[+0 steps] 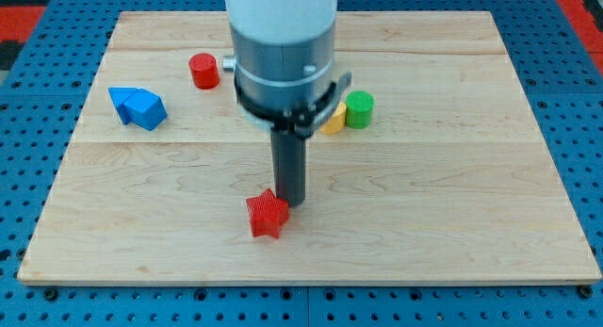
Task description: Slide red circle towards the blue cube
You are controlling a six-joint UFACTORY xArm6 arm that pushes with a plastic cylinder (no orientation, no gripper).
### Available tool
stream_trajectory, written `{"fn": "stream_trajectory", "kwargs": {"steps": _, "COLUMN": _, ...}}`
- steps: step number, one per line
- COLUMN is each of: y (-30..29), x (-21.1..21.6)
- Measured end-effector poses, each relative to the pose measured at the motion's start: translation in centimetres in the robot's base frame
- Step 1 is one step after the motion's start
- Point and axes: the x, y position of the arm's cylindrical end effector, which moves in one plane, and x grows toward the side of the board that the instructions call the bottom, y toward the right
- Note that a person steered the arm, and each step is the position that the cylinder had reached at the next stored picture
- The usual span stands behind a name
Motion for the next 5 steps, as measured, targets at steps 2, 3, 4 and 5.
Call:
{"fn": "stream_trajectory", "kwargs": {"steps": 2, "y": -0.1, "x": -4.1}}
{"fn": "stream_trajectory", "kwargs": {"steps": 3, "y": -2.4, "x": -9.3}}
{"fn": "stream_trajectory", "kwargs": {"steps": 4, "y": -6.2, "x": -14.0}}
{"fn": "stream_trajectory", "kwargs": {"steps": 5, "y": -7.2, "x": -19.4}}
